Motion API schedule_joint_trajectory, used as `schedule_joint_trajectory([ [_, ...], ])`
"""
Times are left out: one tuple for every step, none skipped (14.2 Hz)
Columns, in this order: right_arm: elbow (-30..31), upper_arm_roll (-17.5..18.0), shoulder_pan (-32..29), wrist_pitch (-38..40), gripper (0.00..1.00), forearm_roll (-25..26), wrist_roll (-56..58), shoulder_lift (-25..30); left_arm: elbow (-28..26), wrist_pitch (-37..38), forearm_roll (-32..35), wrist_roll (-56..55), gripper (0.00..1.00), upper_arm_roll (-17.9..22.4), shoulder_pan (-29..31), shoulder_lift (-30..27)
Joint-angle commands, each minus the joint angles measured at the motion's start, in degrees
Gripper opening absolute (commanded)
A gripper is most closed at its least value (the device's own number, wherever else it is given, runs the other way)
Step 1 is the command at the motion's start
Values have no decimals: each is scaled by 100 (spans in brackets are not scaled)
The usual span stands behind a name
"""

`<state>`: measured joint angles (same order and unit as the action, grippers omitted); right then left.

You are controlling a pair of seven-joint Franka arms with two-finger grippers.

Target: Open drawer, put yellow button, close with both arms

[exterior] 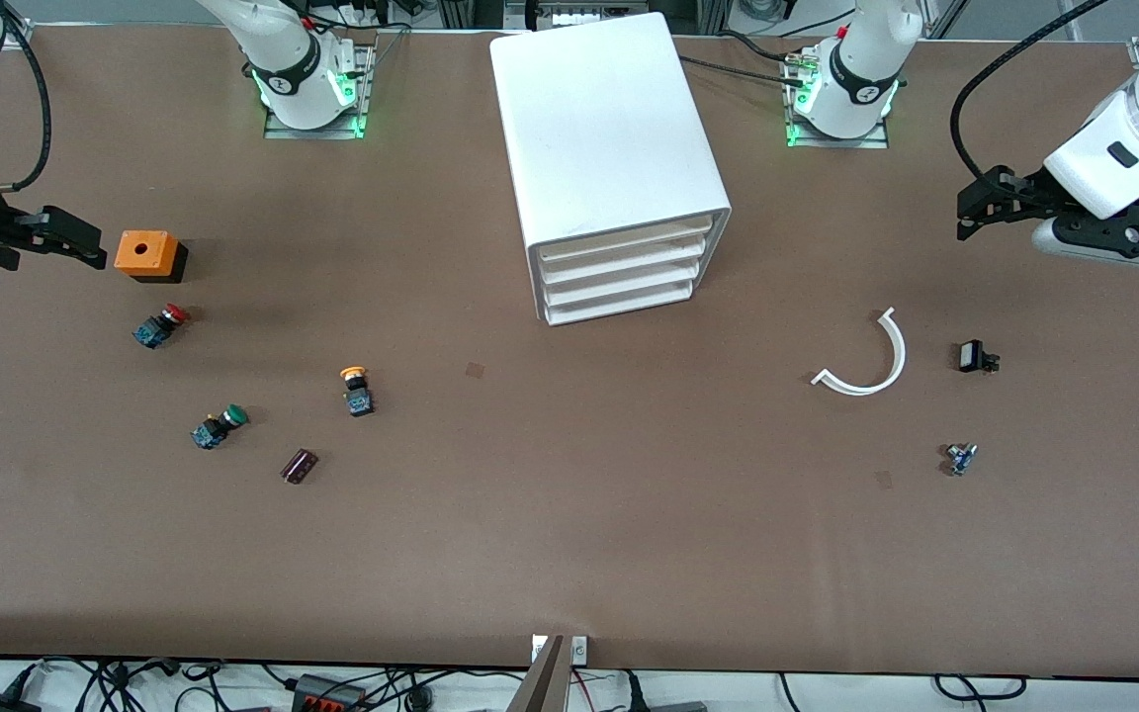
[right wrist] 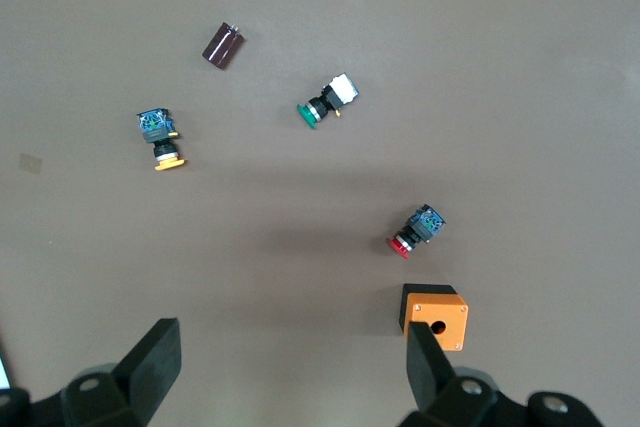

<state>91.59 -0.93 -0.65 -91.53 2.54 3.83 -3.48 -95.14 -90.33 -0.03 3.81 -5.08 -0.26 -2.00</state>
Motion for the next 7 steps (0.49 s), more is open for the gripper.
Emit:
schedule_joint_trajectory([
  [104, 14, -41, -85, 100, -105, 65, 40, 162, 138, -85, -12, 100, 16, -27, 42],
  [104, 14, -41, -93, 100, -105, 65, 40, 162, 138, -85, -12, 100, 16, -27, 42],
  [96, 14, -41, -102, 100, -105, 65, 31, 162, 138, -85, -12, 100, 16, -27, 42],
  [96, 14, -41, -102, 100, -78, 74, 31, 162, 138, -85, -12, 100, 16, -27, 42],
  [87, 14, -32, -85, 100, -87, 13, 31, 162, 138, -85, -21, 100, 16, -27, 42],
  [87, 23, -23, -93, 100, -87, 12, 22, 162, 147, -85, -21, 100, 16, -35, 42],
  [69, 31, -6, -102, 100, -96, 12, -39, 162, 147, -76, -21, 100, 16, -44, 42],
])
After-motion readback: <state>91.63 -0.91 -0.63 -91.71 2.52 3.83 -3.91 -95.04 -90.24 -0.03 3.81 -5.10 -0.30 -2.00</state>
